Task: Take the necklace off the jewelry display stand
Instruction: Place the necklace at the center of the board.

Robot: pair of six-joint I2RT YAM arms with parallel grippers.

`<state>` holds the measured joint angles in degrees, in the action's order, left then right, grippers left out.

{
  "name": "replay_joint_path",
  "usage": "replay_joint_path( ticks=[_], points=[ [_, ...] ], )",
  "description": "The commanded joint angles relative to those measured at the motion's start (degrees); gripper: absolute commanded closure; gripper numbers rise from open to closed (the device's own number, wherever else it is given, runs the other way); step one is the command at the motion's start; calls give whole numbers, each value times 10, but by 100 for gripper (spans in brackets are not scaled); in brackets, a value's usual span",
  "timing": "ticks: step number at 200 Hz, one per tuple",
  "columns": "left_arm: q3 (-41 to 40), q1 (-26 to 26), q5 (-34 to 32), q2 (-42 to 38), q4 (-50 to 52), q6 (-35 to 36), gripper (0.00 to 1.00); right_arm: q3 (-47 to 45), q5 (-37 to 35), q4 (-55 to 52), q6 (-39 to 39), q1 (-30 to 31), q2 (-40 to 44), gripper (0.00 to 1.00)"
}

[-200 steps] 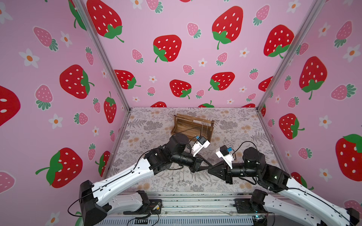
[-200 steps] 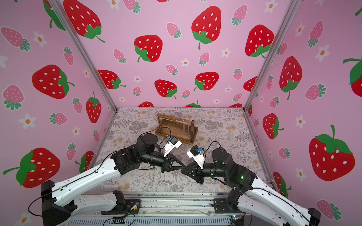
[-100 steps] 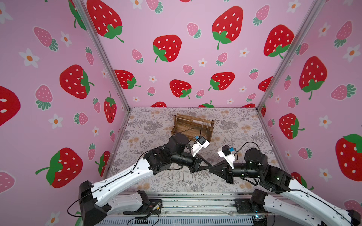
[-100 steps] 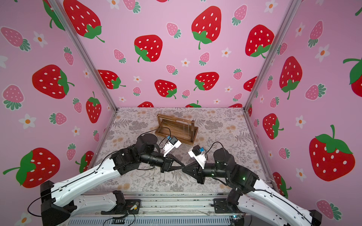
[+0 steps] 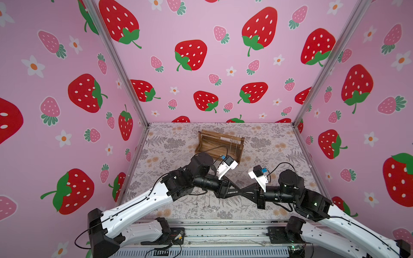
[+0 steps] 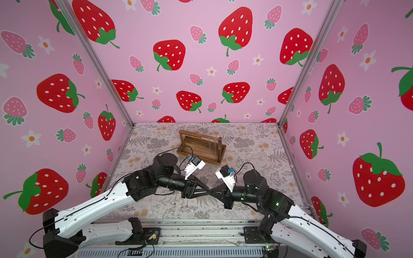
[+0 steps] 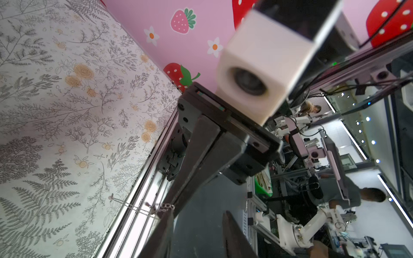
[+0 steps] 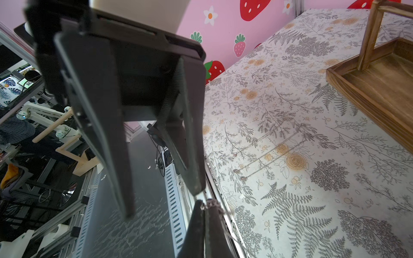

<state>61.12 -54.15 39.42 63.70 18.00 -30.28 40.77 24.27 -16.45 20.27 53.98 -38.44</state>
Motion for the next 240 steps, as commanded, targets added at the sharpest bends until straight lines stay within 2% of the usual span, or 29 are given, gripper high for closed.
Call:
replay_joint_path(
  ticks=[1, 26, 72, 174, 240],
  points=[
    [10, -2, 5, -28, -7, -7, 57, -13, -6, 25, 19, -1, 8, 100],
    [24, -3, -9, -57, -3, -14, 62, -23, 4, 35, 33, 0, 7, 100],
    [44, -3, -99, -126, 90, 19, 62, -58, 38, 94, 82, 2, -7, 100],
    [-53, -3, -334, -268, 209, 36, 63, -66, 63, 175, 122, 28, -68, 100],
    [-54, -3, -399, -339, 273, 36, 61, -50, 73, 212, 125, 43, -156, 100]
  ],
)
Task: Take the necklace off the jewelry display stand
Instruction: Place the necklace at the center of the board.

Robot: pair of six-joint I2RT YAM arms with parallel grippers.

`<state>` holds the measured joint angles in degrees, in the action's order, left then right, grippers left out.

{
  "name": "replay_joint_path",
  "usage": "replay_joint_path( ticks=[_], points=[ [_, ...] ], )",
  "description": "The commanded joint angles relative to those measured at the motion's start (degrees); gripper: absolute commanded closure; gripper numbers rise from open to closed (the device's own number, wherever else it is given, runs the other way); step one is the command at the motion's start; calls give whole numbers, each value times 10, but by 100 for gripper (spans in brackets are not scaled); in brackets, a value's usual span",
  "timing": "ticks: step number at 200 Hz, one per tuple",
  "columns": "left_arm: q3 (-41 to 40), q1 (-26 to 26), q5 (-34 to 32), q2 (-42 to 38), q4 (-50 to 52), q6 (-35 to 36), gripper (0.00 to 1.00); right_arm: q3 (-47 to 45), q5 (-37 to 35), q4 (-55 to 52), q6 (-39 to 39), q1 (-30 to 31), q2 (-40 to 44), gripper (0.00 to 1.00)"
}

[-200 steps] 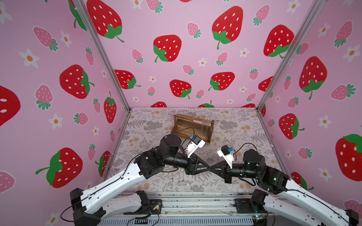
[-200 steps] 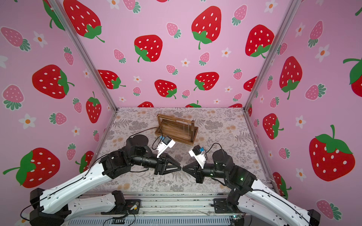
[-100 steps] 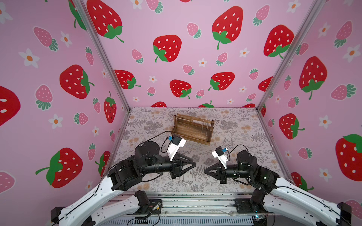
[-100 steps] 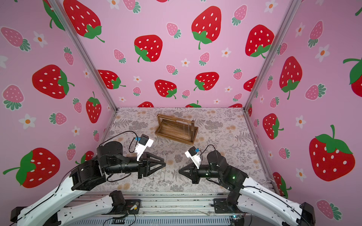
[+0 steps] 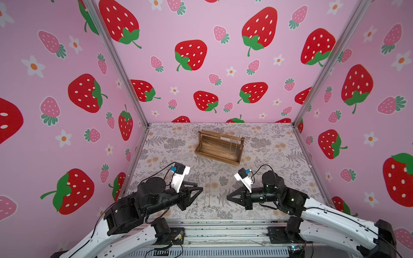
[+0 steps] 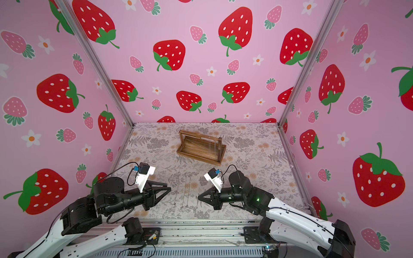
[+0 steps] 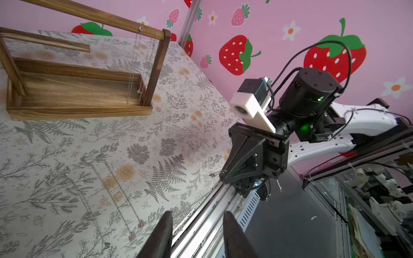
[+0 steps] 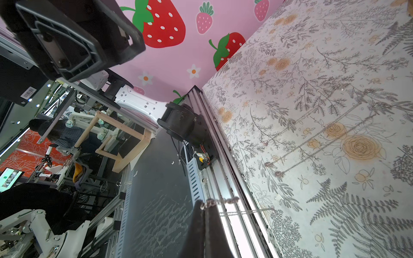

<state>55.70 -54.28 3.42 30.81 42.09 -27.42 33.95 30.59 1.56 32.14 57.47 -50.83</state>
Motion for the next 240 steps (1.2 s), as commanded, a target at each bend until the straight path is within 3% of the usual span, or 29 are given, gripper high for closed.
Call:
replay_joint_path(
  ticks=[1, 137, 240],
  points=[
    [0, -1, -40, -11, 32, 7, 61, 18, 10, 33, 6, 8, -34, 100],
    [-6, -1, -45, -13, 29, 15, 61, 16, 1, 65, 13, 18, -73, 100],
    [-5, -1, -48, -16, 35, 18, 62, 18, -119, 51, 53, 19, -182, 100]
  ],
)
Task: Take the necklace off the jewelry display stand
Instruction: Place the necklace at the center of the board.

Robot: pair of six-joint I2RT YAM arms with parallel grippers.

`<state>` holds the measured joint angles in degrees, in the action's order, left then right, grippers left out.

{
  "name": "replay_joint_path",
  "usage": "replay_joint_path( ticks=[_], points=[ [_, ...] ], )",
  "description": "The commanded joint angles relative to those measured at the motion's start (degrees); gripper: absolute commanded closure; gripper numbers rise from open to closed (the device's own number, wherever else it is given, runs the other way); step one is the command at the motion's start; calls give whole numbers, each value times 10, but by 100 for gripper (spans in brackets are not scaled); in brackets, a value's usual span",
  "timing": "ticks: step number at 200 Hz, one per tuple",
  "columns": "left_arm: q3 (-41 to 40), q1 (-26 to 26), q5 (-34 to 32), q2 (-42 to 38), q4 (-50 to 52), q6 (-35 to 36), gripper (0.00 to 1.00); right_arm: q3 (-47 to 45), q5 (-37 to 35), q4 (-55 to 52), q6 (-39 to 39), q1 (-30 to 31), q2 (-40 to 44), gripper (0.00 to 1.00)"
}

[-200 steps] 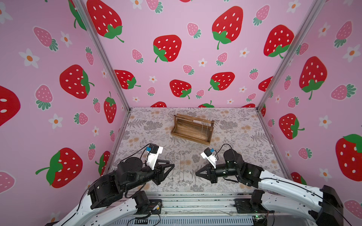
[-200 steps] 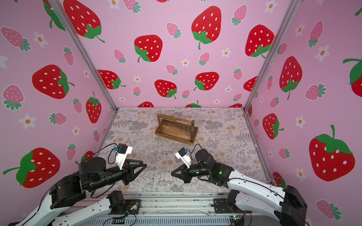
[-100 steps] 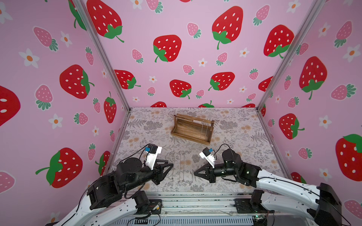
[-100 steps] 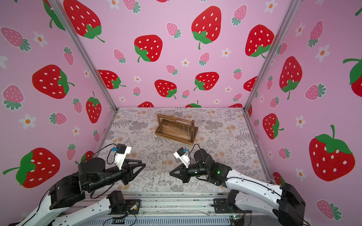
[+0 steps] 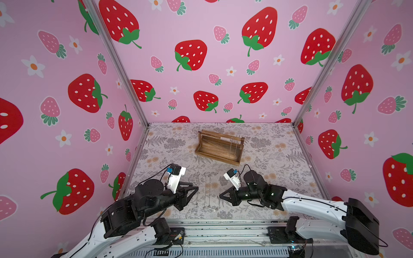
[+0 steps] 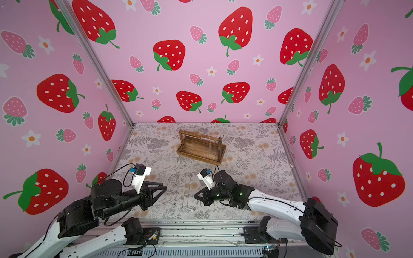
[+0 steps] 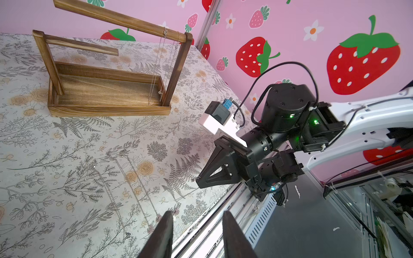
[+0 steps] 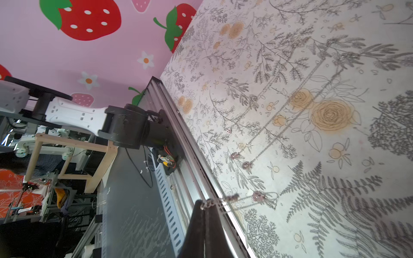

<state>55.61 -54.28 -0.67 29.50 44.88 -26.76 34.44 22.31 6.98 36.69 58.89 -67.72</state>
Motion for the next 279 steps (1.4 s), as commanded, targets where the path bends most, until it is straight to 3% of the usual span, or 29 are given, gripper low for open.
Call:
replay_joint_path(
  ticks=[1, 111, 279],
  points=[
    [-4, -2, -8, -3, 8, 12, 62, 13, -37, -3, 7, 4, -14, 100],
    [-36, -1, -16, -1, -4, 21, 63, 87, -149, -30, -11, -18, -143, 100],
    [-49, -1, -7, 42, -19, 47, 63, 188, -116, -15, -4, -82, -322, 100]
  ],
)
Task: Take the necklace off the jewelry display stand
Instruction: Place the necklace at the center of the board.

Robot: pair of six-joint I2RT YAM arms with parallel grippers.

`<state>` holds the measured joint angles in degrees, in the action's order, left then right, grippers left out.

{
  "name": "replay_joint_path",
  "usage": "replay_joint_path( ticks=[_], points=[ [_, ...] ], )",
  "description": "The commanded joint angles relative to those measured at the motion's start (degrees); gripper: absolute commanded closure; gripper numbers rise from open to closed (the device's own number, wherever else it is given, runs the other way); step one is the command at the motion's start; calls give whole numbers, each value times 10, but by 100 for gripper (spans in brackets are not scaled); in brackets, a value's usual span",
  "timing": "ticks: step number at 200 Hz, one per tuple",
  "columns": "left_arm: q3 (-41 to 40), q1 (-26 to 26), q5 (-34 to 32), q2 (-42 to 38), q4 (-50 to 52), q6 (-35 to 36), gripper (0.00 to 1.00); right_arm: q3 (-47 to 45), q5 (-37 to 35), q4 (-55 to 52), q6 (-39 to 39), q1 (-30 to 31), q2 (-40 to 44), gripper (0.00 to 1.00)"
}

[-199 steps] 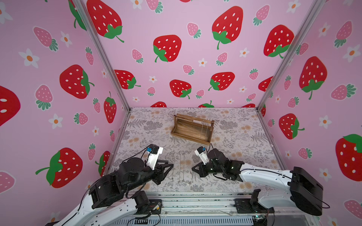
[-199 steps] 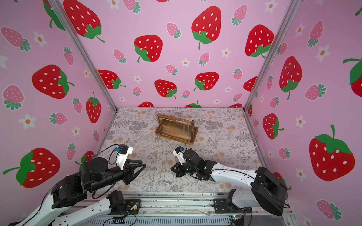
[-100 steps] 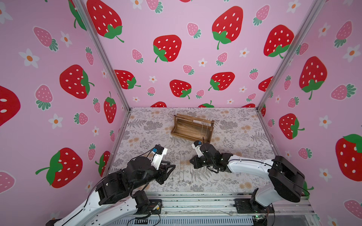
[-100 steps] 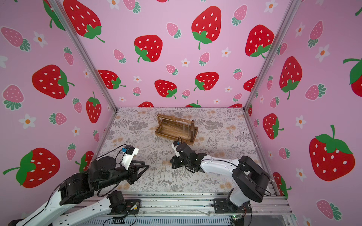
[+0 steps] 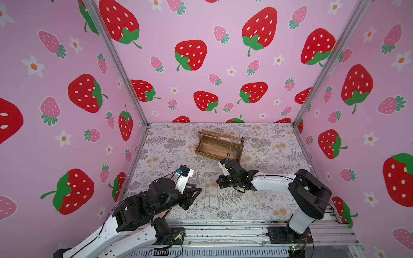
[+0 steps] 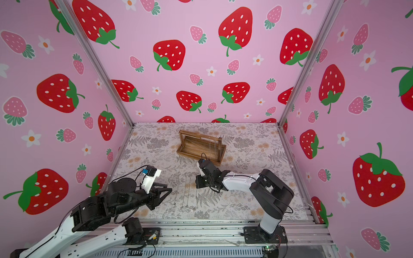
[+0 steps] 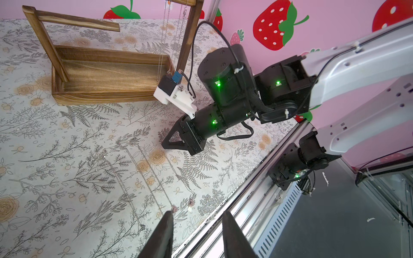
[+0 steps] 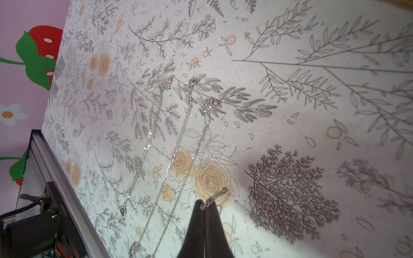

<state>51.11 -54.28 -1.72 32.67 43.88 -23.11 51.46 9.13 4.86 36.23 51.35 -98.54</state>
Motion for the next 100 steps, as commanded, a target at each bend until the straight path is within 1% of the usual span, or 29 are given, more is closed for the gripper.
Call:
replay_joint_path(
  ticks=[1, 32, 100],
  points=[
    [-4, -1, 4, 10, -9, 11, 63, 18, 16, 6, 1, -7, -14, 100],
    [-8, -1, 7, 14, -14, 11, 63, 33, 28, 7, -2, -13, -33, 100],
    [-6, -1, 13, 15, -16, 11, 63, 57, 29, 8, -4, -22, -61, 100]
  ],
)
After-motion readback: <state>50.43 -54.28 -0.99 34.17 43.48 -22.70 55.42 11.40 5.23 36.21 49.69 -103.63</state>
